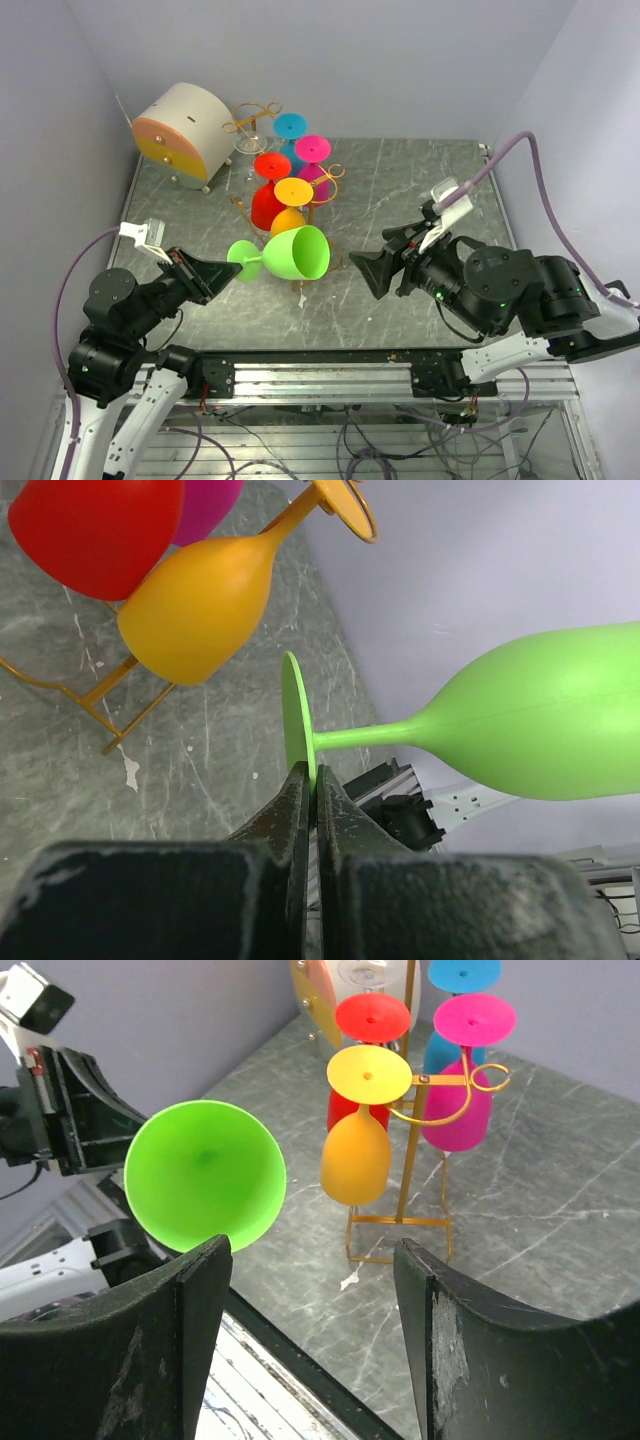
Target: Take the wine glass off the wine glass rack
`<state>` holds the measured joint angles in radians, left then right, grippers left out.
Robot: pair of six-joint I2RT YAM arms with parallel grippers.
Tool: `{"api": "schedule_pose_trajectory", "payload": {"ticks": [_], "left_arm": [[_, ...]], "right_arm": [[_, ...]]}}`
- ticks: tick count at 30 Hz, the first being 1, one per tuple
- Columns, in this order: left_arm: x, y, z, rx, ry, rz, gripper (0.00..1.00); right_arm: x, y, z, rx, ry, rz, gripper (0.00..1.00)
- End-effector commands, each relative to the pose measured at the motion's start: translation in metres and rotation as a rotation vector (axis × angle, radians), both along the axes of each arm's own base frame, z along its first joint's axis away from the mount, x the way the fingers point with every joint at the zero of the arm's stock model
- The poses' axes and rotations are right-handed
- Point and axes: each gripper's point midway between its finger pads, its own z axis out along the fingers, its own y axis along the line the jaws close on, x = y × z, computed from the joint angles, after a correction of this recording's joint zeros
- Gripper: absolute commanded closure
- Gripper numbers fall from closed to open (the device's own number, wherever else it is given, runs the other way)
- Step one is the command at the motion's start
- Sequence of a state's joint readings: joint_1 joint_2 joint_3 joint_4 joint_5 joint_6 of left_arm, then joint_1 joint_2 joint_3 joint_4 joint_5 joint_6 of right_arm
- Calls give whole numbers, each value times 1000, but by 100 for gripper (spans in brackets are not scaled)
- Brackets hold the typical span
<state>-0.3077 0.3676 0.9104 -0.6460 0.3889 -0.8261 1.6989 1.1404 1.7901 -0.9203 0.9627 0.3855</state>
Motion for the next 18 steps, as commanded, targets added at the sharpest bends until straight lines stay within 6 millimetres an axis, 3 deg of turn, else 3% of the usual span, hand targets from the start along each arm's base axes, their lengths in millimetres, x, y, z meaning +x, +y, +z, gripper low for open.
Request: {"api": "schedule_pose_trajectory", "payload": {"ticks": [1, 8, 10, 14, 18], "left_arm": [[-7, -5, 12, -15, -88, -52, 93], [-17, -11, 21, -46, -159, -107, 93], [-20, -10, 22, -41, -176, -108, 93], [-22, -6, 22, -33, -185, -87, 93], [-25, -4, 24, -29, -191, -83, 93]], "right_arm": [[-83, 17, 6, 8, 18, 330, 34], [-110, 36, 2, -15, 34, 507, 28], [-108, 47, -2, -48, 41, 533, 28], [-71, 70, -17, -117, 81, 514, 28], [-38, 81, -30, -146, 125, 498, 32]]}}
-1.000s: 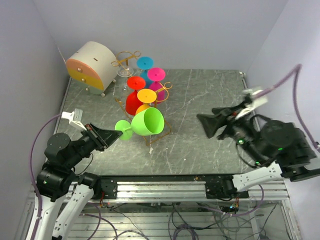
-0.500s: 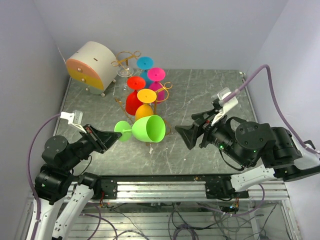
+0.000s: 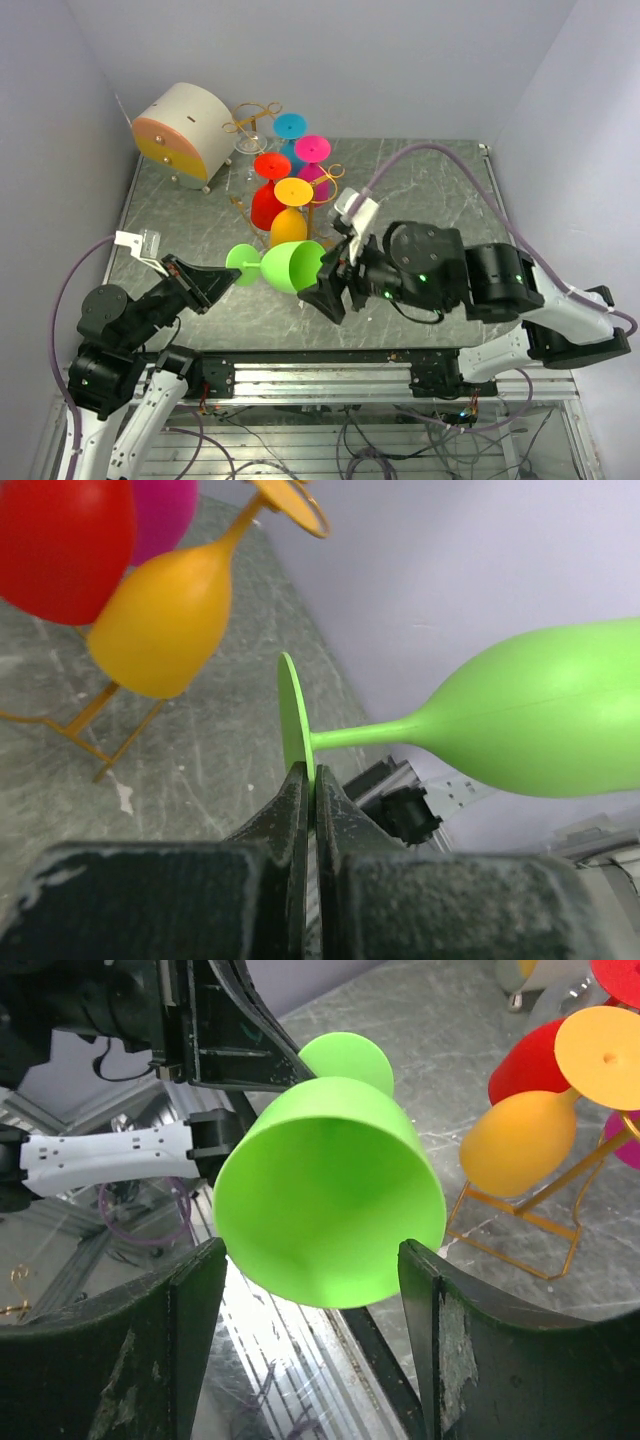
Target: Take the wine glass off the wine glass rack
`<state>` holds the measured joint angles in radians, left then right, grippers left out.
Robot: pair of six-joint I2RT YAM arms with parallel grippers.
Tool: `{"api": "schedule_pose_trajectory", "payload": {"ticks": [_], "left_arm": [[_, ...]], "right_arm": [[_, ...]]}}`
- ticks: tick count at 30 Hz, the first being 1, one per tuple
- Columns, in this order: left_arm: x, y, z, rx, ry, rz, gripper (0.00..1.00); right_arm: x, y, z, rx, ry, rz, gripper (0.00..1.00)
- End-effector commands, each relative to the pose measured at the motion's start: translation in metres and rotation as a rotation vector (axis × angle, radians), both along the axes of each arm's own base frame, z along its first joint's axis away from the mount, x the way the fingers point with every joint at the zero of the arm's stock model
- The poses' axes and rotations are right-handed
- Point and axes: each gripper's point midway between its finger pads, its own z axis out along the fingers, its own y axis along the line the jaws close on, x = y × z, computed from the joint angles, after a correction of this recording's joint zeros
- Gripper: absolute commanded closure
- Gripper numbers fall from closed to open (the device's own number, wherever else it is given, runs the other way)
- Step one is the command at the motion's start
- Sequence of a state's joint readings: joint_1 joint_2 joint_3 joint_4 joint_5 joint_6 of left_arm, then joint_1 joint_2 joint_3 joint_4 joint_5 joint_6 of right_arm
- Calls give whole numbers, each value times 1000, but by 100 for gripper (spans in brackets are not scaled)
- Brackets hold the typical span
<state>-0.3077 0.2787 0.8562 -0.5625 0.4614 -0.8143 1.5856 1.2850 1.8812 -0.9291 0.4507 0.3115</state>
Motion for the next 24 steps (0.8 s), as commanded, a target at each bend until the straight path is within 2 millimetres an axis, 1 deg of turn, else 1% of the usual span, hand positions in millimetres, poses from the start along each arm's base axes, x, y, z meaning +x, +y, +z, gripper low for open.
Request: {"api": "schedule_pose_trajectory", "payload": {"ticks": [1, 4, 6, 9, 18, 24], "left_arm": [[-7, 2, 16, -1, -76, -7, 93], [-9, 4, 19, 2, -88, -1, 93], [-9, 5, 20, 3, -86, 7, 93], [-10, 5, 18, 7, -86, 9, 93], [-10, 4, 16, -9, -103, 5, 93], [-12, 3, 14, -32, -119, -6, 93]], "right_arm": [[11, 10, -11, -41, 42, 102, 34], [21, 16, -21, -74, 54, 94, 37], [26, 17, -21, -71, 48, 87, 37], [27, 14, -12, -43, 41, 81, 39], [46, -17, 11, 4, 10, -65, 44], [52, -26, 15, 11, -8, -109, 45]]}}
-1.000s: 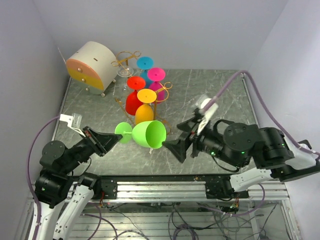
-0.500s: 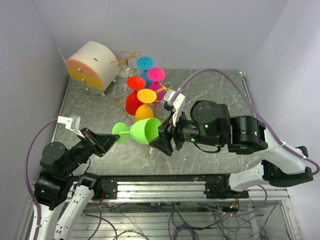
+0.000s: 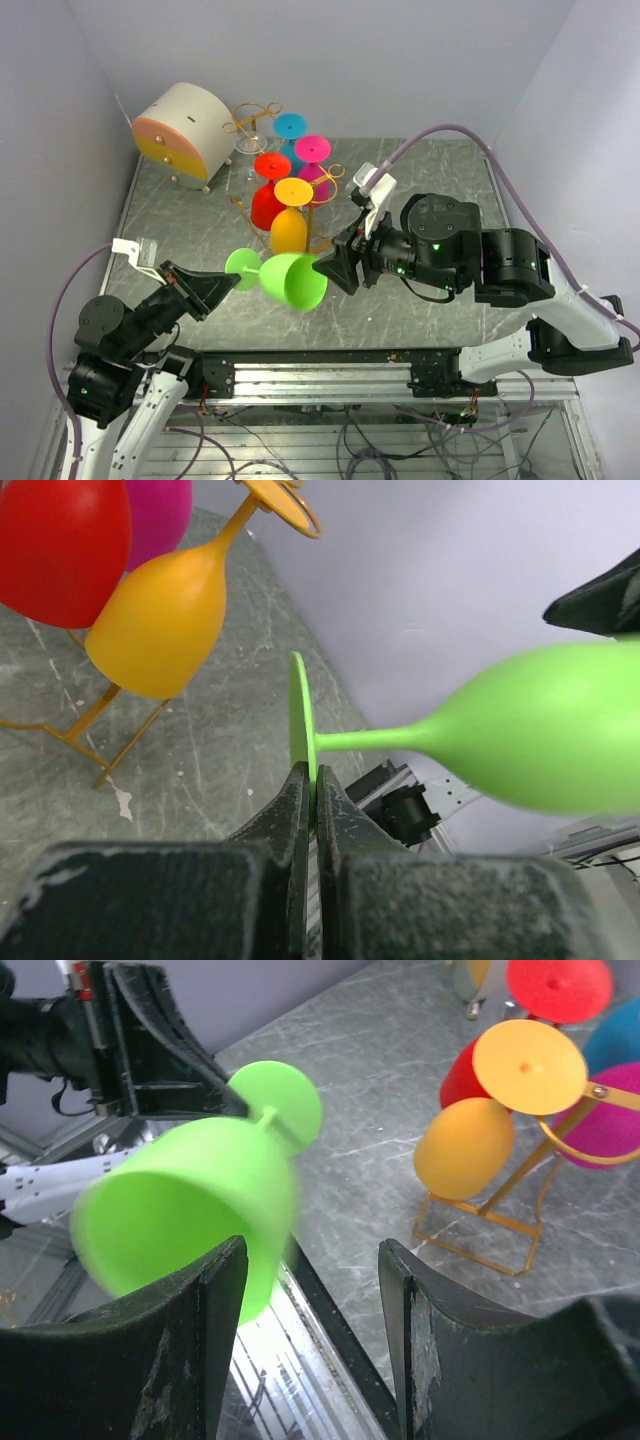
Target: Take the wine glass off the wine glass rack
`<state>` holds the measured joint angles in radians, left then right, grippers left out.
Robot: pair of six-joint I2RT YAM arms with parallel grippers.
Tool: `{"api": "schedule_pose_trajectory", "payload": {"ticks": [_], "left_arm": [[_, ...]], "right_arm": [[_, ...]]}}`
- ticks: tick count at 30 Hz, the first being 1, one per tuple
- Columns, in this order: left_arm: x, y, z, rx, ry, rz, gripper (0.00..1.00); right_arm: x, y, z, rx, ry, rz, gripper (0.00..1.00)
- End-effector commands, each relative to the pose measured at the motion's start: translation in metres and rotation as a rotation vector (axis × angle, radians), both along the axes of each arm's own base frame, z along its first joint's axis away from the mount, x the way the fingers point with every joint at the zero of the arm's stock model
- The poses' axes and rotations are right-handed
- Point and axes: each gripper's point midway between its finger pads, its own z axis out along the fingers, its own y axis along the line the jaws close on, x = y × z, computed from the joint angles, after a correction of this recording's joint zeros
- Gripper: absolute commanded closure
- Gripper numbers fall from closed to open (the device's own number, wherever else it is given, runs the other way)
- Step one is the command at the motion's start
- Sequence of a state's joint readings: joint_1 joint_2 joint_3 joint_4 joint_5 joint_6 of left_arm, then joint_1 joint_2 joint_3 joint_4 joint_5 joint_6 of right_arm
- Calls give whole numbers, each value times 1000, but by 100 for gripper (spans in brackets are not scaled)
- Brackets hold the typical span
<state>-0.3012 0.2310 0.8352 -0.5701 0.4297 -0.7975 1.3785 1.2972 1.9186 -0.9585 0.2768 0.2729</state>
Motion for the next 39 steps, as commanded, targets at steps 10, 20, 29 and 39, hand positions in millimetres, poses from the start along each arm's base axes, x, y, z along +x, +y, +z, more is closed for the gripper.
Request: {"api": "schedule_pose_trajectory", "payload": {"ticks": [10, 20, 29, 39], "left_arm": [[-13, -3, 24, -38, -111, -49, 93], [-15, -2, 31, -41, -124, -46, 93], [5, 10, 12, 34, -43, 64, 66], [37, 58, 4, 205, -20, 365, 56]], "right_arm": [[3, 0, 6, 42, -23, 0, 44], [2, 22, -11, 7, -8, 30, 59], [39, 8, 19, 73, -68, -127, 100], [147, -58, 103, 210, -265, -512, 100]]}}
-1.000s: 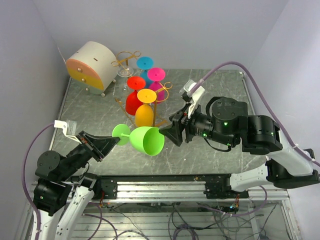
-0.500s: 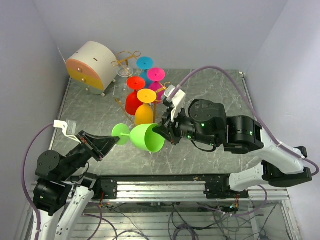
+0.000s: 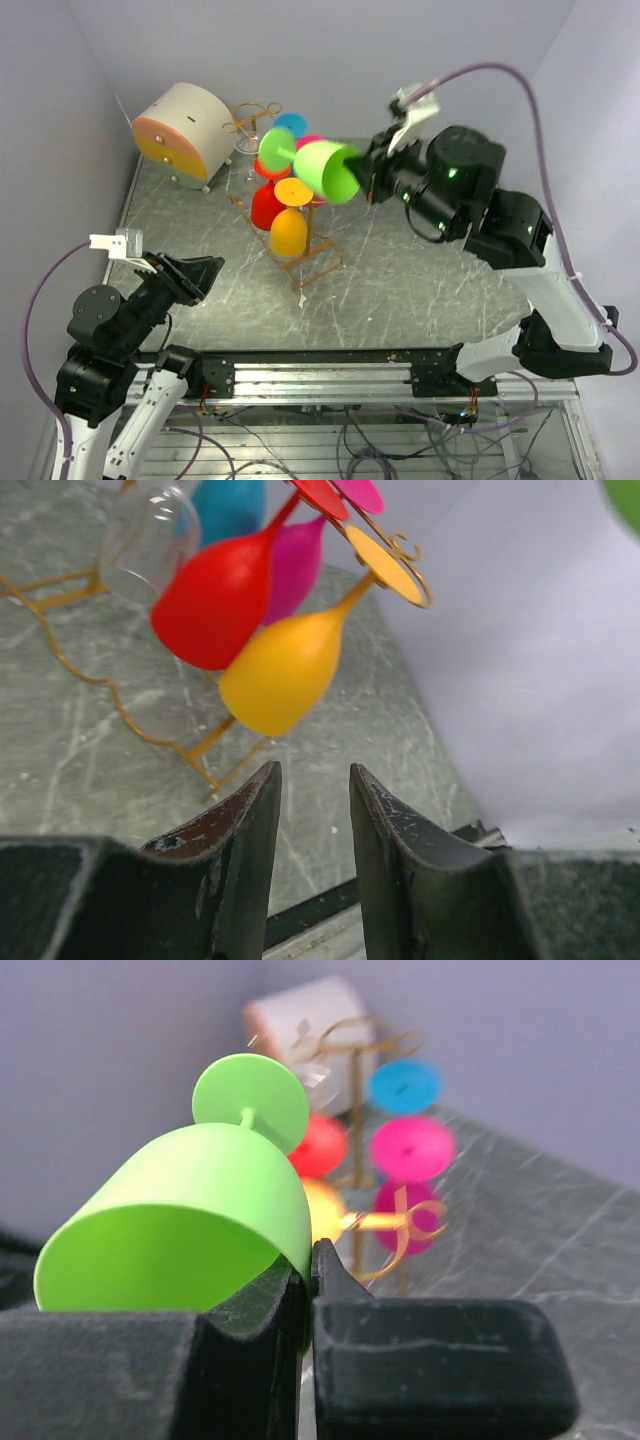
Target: Take the wine glass off the wine glass rack
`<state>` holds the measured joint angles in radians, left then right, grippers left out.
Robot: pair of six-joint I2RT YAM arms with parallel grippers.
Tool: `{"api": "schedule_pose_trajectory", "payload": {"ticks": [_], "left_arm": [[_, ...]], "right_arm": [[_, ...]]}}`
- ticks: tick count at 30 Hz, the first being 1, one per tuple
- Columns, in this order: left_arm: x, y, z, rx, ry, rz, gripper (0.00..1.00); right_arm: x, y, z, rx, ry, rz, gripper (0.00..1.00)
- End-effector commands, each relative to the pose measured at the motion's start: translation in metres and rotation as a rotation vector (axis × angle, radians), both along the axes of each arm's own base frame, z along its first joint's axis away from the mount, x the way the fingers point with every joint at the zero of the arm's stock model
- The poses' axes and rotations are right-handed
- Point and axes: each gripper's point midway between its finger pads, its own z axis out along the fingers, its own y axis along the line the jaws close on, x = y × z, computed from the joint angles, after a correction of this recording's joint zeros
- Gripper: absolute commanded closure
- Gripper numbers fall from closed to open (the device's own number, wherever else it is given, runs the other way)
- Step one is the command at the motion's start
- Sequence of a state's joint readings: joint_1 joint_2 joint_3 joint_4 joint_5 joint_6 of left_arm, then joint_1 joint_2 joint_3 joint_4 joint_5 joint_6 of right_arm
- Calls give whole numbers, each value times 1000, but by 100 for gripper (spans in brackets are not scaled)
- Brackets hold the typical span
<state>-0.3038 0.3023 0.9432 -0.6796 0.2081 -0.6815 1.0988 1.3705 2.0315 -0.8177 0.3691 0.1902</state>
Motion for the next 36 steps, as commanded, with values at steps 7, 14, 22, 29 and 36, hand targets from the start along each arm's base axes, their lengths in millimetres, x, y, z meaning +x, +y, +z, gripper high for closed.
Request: {"api": "schedule_pose_trajectory", "payload": {"ticks": [7, 14, 22, 29, 36], "left_arm": [[31, 50, -22, 158, 10, 294, 57], [44, 72, -41, 245, 63, 414, 58], [54, 73, -59, 281, 113, 433, 58], [60, 66, -67, 294, 151, 401, 59], [60, 65, -69, 295, 161, 396, 58]], "right_arm": [[153, -105, 54, 113, -109, -476, 100], [266, -235, -55, 111, 231, -781, 100], [285, -273, -243, -59, 767, -902, 100], [265, -274, -300, -152, 899, -890, 100], [245, -266, -335, -159, 969, -856, 100]]}}
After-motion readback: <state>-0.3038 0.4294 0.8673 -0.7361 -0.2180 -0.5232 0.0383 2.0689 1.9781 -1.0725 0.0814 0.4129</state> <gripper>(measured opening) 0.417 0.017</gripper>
